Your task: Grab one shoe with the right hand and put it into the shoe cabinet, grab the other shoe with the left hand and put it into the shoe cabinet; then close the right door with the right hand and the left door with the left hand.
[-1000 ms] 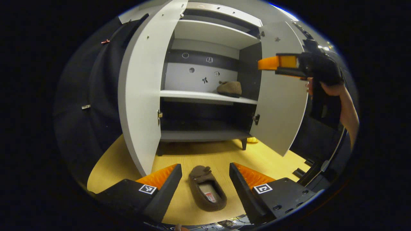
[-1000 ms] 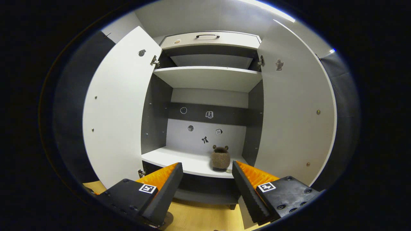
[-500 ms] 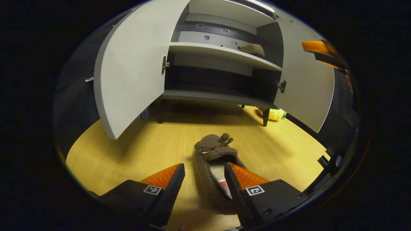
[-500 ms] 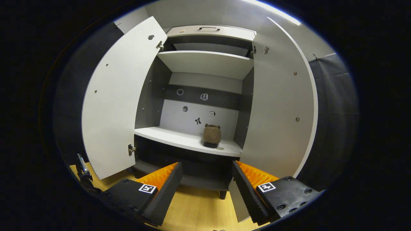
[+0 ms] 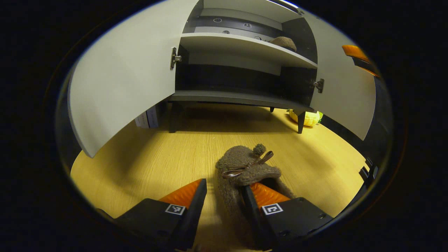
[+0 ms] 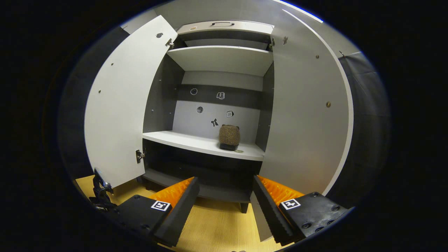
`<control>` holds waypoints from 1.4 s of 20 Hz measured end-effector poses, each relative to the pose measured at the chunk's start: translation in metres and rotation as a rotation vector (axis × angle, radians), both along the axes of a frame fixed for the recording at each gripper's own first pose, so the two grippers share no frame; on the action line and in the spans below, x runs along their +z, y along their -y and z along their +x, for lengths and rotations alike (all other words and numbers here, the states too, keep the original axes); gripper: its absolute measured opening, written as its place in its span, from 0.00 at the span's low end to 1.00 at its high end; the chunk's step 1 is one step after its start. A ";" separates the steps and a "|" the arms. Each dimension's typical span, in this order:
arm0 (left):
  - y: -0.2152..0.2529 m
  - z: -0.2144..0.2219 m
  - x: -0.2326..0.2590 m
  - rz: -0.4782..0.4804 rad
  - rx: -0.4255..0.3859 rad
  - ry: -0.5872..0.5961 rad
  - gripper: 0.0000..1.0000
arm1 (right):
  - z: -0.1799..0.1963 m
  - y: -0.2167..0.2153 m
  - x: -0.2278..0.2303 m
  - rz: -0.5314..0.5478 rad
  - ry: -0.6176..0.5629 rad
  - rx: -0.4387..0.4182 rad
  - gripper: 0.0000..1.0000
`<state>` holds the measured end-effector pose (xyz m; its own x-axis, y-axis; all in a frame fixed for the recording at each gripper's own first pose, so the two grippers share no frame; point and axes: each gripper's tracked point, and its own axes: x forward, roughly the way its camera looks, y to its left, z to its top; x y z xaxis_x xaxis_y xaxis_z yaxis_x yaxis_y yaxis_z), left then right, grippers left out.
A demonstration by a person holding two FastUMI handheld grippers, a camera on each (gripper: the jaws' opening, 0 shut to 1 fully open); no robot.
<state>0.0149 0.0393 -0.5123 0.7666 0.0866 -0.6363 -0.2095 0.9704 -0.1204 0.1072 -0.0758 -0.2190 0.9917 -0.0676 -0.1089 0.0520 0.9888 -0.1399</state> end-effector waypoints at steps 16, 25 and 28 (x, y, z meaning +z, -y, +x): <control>0.002 0.016 -0.011 0.033 0.043 -0.036 0.05 | 0.019 0.000 -0.033 0.017 -0.113 0.084 0.98; 0.015 -0.009 0.138 0.104 -0.011 -0.036 0.05 | 0.030 0.000 0.003 0.030 -0.101 0.107 0.99; 0.011 -0.001 0.210 0.111 0.011 -0.002 0.05 | 0.038 -0.005 0.010 0.007 -0.115 0.138 0.98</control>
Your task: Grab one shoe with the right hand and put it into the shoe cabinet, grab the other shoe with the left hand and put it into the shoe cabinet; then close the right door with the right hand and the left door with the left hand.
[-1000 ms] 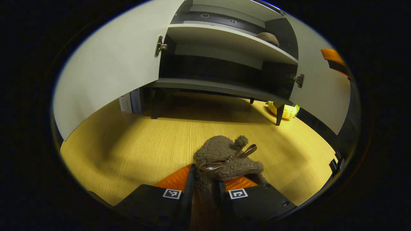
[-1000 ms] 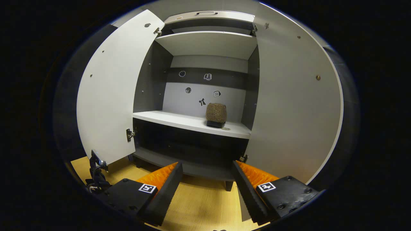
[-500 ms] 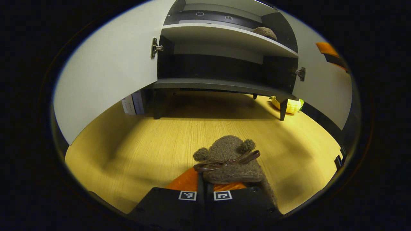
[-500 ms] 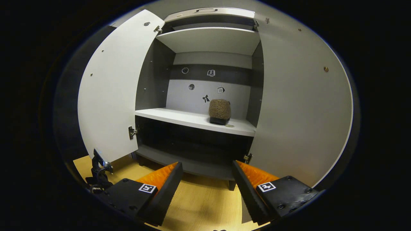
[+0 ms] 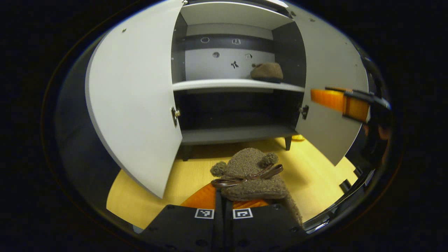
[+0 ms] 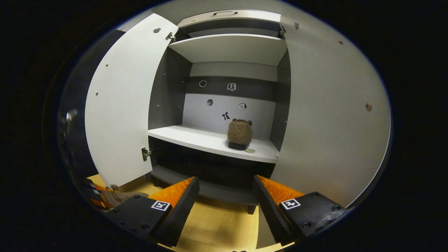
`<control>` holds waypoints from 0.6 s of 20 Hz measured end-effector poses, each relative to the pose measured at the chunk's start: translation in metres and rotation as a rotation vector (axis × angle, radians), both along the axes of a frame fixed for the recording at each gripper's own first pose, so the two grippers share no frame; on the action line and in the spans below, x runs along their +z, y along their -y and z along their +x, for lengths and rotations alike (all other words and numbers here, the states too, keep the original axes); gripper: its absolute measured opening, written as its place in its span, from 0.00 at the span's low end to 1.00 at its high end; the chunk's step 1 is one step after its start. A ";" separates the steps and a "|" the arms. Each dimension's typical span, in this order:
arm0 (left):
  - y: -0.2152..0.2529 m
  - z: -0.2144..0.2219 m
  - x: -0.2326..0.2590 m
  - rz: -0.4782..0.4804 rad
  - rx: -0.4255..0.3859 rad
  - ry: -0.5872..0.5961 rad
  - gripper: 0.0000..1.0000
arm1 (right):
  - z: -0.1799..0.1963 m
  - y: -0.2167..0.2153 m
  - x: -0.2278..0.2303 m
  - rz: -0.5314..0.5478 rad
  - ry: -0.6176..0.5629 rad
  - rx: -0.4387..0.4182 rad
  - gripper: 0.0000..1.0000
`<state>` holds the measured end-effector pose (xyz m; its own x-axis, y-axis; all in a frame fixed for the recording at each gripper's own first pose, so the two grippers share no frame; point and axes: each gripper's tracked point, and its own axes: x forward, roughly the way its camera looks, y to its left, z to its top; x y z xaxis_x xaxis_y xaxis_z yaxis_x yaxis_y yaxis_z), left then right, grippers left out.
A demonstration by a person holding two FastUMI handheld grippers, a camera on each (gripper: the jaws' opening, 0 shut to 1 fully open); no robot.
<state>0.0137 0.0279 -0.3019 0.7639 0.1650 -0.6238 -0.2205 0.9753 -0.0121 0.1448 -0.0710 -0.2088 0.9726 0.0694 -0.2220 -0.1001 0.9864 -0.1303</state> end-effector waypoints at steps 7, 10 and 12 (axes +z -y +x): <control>-0.043 0.065 0.133 0.054 0.070 0.068 0.05 | 0.010 -0.028 0.022 0.070 -0.021 0.137 0.99; -0.064 0.109 0.155 0.079 0.083 0.088 0.05 | 0.009 -0.039 0.026 0.114 -0.029 0.190 0.99; -0.072 0.145 0.166 0.069 0.069 0.104 0.05 | 0.010 -0.046 0.028 0.123 -0.035 0.226 0.98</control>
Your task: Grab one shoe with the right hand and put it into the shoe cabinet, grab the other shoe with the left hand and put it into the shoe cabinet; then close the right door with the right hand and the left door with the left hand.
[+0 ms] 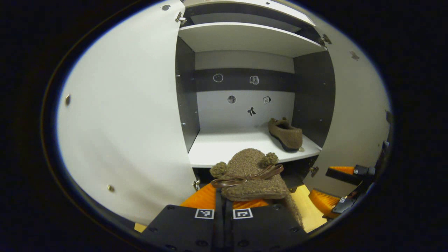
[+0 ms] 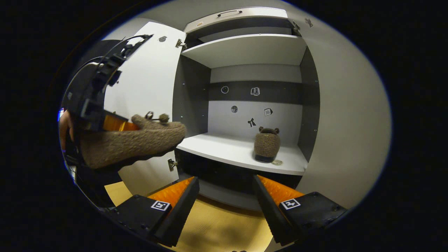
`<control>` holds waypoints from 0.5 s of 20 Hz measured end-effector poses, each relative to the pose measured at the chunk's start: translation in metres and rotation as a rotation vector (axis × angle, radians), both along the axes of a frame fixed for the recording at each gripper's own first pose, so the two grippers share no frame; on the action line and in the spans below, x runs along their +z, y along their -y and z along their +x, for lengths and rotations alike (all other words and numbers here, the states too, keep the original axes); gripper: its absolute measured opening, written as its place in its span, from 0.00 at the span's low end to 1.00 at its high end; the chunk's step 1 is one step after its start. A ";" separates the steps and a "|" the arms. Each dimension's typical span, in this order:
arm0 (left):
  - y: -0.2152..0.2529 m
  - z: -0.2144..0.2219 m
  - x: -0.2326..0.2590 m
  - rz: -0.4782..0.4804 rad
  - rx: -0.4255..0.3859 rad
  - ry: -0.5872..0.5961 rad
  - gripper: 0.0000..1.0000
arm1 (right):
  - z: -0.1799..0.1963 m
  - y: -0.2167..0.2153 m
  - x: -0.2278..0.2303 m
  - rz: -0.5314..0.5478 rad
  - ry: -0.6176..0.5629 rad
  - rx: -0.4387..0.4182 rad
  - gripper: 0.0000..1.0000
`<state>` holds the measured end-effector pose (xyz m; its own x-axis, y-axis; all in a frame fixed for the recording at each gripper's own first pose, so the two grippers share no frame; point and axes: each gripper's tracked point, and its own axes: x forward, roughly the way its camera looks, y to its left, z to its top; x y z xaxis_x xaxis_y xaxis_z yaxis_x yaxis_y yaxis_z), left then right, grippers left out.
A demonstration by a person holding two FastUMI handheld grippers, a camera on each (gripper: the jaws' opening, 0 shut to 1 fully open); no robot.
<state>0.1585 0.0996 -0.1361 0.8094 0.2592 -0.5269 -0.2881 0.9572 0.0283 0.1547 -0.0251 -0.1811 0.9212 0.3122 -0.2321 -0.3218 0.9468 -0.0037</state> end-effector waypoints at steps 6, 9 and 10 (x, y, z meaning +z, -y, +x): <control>-0.019 0.111 0.004 0.013 -0.067 0.018 0.05 | 0.016 -0.004 0.006 0.064 -0.015 0.049 0.98; -0.033 0.154 -0.010 0.037 -0.082 -0.013 0.05 | 0.028 0.000 0.000 0.066 -0.026 0.059 0.98; -0.035 0.168 -0.016 0.035 -0.091 -0.026 0.05 | 0.031 0.000 -0.001 0.070 -0.033 0.063 0.98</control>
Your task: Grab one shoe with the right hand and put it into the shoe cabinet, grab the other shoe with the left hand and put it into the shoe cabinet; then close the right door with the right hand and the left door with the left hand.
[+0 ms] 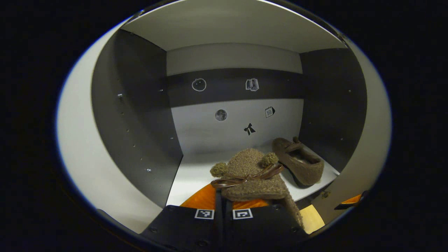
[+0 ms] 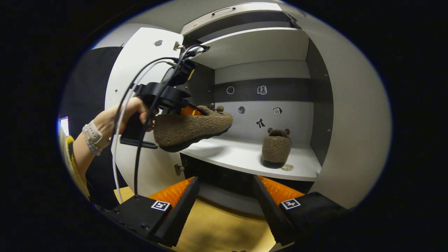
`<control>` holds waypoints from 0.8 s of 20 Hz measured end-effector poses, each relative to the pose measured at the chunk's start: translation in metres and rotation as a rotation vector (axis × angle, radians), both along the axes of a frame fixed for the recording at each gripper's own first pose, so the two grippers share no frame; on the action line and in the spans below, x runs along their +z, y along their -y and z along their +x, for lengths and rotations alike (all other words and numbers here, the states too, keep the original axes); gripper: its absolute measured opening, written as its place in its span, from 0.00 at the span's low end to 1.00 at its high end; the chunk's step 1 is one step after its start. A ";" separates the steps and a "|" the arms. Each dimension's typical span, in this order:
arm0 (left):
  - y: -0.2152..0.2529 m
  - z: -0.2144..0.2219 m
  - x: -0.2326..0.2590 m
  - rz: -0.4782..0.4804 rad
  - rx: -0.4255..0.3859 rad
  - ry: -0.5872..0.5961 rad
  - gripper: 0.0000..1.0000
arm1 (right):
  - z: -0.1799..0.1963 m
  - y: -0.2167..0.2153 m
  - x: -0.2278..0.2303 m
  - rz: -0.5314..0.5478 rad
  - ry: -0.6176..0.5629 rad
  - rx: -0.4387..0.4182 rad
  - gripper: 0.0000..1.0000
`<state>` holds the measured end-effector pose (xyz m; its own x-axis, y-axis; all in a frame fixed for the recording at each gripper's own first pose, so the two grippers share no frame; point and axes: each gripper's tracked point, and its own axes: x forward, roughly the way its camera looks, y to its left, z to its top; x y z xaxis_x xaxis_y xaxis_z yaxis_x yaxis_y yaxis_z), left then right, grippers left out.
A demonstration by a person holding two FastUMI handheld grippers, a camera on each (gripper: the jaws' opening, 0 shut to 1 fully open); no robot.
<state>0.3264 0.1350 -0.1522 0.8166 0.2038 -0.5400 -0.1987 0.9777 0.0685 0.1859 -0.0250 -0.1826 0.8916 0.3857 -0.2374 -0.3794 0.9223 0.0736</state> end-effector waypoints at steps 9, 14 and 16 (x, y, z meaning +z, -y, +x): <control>-0.036 0.097 -0.061 0.009 0.024 -0.089 0.05 | 0.019 0.005 -0.010 0.005 -0.038 0.014 0.98; -0.041 0.117 -0.095 0.001 0.031 -0.136 0.05 | 0.021 -0.004 -0.009 0.019 -0.049 0.034 0.98; -0.044 0.120 -0.101 -0.008 0.042 -0.132 0.05 | 0.021 -0.003 -0.009 0.012 -0.045 0.032 0.98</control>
